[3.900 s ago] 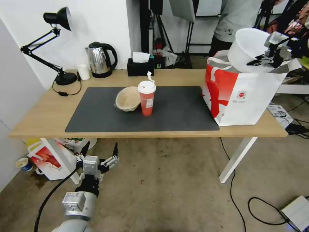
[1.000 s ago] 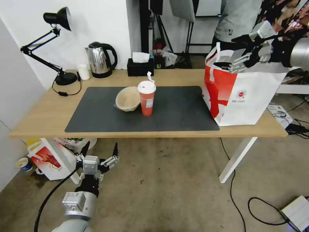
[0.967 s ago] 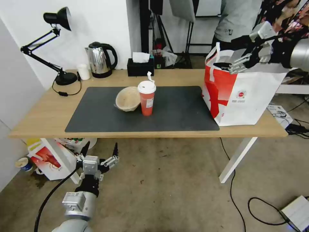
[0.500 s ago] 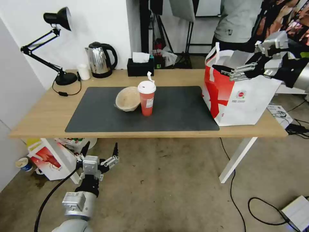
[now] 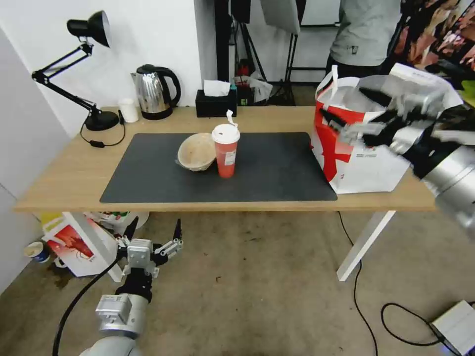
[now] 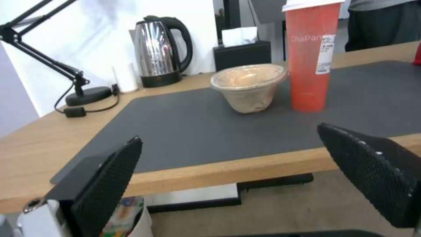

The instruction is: Pick up the trash from the table and place it into the takeout bag.

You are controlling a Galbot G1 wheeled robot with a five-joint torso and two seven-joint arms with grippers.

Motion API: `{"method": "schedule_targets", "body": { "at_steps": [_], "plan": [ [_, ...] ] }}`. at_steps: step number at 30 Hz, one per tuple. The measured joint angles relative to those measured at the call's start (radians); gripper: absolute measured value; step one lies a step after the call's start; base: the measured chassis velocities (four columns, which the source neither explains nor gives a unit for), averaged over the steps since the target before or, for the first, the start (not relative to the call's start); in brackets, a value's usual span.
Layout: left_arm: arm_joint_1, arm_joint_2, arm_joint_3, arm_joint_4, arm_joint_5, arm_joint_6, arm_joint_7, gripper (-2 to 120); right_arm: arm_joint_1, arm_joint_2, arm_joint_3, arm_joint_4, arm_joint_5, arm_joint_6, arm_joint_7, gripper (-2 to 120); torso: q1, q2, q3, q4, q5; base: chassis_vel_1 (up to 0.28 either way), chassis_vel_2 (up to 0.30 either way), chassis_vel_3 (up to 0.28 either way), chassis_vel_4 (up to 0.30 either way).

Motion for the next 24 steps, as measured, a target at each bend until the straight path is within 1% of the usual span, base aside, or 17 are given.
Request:
{"method": "schedule_targets", "body": {
  "at_steps": [1, 2, 4, 5, 8, 9, 11, 12, 16, 17, 20, 21, 24],
  "plan": [
    [0.000, 0.000, 0.000, 0.000, 0.000, 0.000, 0.000, 100, -0.014, 0.050, -0.030, 0.014, -0.049, 0.014, 0.021, 100, 0.000, 0.000, 0.000, 0.0000, 0.0005, 0.000, 0.000, 0.000, 0.000],
    [0.000, 0.000, 0.000, 0.000, 0.000, 0.000, 0.000, 100, -0.014, 0.050, -0.030, 0.014, -0.049, 0.014, 0.021, 100, 0.000, 0.000, 0.000, 0.0000, 0.0005, 0.000, 0.000, 0.000, 0.000],
    [0.000, 0.000, 0.000, 0.000, 0.000, 0.000, 0.000, 100, -0.043, 0.128, -0.071, 0.029, -0.137, 0.043, 0.030, 100, 0.000, 0.000, 0.000, -0.0001, 0.0002, 0.000, 0.000, 0.000, 0.000],
    [0.000, 0.000, 0.000, 0.000, 0.000, 0.000, 0.000, 100, -0.043, 0.128, -0.071, 0.029, -0.137, 0.043, 0.030, 100, 0.000, 0.000, 0.000, -0.0001, 0.0002, 0.000, 0.000, 0.000, 0.000],
    [0.000, 0.000, 0.000, 0.000, 0.000, 0.000, 0.000, 100, -0.078, 0.218, -0.123, 0.047, -0.256, 0.094, 0.031, 100, 0.000, 0.000, 0.000, 0.0000, 0.0002, 0.000, 0.000, 0.000, 0.000],
    [0.000, 0.000, 0.000, 0.000, 0.000, 0.000, 0.000, 100, -0.078, 0.218, -0.123, 0.047, -0.256, 0.094, 0.031, 100, 0.000, 0.000, 0.000, 0.0000, 0.0002, 0.000, 0.000, 0.000, 0.000],
    [0.000, 0.000, 0.000, 0.000, 0.000, 0.000, 0.000, 100, -0.099, 0.259, -0.143, 0.055, -0.316, 0.114, 0.031, 100, 0.000, 0.000, 0.000, -0.0001, 0.0003, 0.000, 0.000, 0.000, 0.000],
    [0.000, 0.000, 0.000, 0.000, 0.000, 0.000, 0.000, 100, -0.099, 0.259, -0.143, 0.055, -0.316, 0.114, 0.031, 100, 0.000, 0.000, 0.000, -0.0001, 0.0003, 0.000, 0.000, 0.000, 0.000],
    [0.000, 0.000, 0.000, 0.000, 0.000, 0.000, 0.000, 100, -0.151, 0.320, -0.159, 0.058, -0.431, 0.153, 0.030, 100, 0.000, 0.000, 0.000, 0.0000, 0.0001, 0.000, 0.000, 0.000, 0.000],
    [0.000, 0.000, 0.000, 0.000, 0.000, 0.000, 0.000, 100, -0.151, 0.320, -0.159, 0.058, -0.431, 0.153, 0.030, 100, 0.000, 0.000, 0.000, 0.0000, 0.0001, 0.000, 0.000, 0.000, 0.000],
    [0.000, 0.000, 0.000, 0.000, 0.000, 0.000, 0.000, 100, -0.197, 0.362, -0.163, 0.054, -0.501, 0.179, 0.028, 100, 0.000, 0.000, 0.000, 0.0000, 0.0002, 0.000, 0.000, 0.000, 0.000],
    [0.000, 0.000, 0.000, 0.000, 0.000, 0.000, 0.000, 100, -0.197, 0.362, -0.163, 0.054, -0.501, 0.179, 0.028, 100, 0.000, 0.000, 0.000, 0.0000, 0.0002, 0.000, 0.000, 0.000, 0.000],
    [0.000, 0.000, 0.000, 0.000, 0.000, 0.000, 0.000, 100, -0.247, 0.415, -0.172, 0.050, -0.584, 0.227, 0.011, 100, 0.000, 0.000, 0.000, -0.0001, 0.0003, 0.000, 0.000, 0.000, 0.000]
  ]
}}
